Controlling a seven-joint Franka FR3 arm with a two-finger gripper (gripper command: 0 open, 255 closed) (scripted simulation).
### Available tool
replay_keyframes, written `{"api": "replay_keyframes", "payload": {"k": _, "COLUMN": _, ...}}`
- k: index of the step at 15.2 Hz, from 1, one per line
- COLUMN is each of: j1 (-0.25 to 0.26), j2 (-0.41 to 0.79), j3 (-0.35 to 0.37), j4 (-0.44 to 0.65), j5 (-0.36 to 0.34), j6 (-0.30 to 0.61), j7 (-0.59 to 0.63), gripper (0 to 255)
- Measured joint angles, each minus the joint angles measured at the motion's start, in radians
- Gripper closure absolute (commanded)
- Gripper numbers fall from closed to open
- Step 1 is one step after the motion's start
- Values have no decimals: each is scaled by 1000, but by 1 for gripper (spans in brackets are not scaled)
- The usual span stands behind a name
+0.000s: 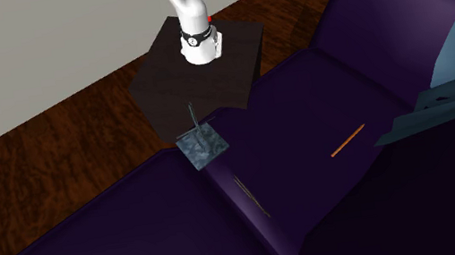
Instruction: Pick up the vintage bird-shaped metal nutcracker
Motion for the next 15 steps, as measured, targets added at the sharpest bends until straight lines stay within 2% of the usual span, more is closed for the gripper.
{"api": "replay_keyframes", "payload": {"k": 3, "j1": 9, "j2": 20, "j3": 7, "j4": -14, "j5": 3, "j6": 33, "j7": -11, "gripper": 0}}
{"api": "replay_keyframes", "payload": {"k": 9, "j1": 47, "j2": 150, "j3": 41, "j4": -66, "j5": 15, "j6": 212, "j7": -64, "gripper": 0}}
{"api": "replay_keyframes", "payload": {"k": 15, "j1": 85, "j2": 327, "j3": 83, "j4": -80, "j5": 21, "j6": 402, "j7": -112, "gripper": 0}}
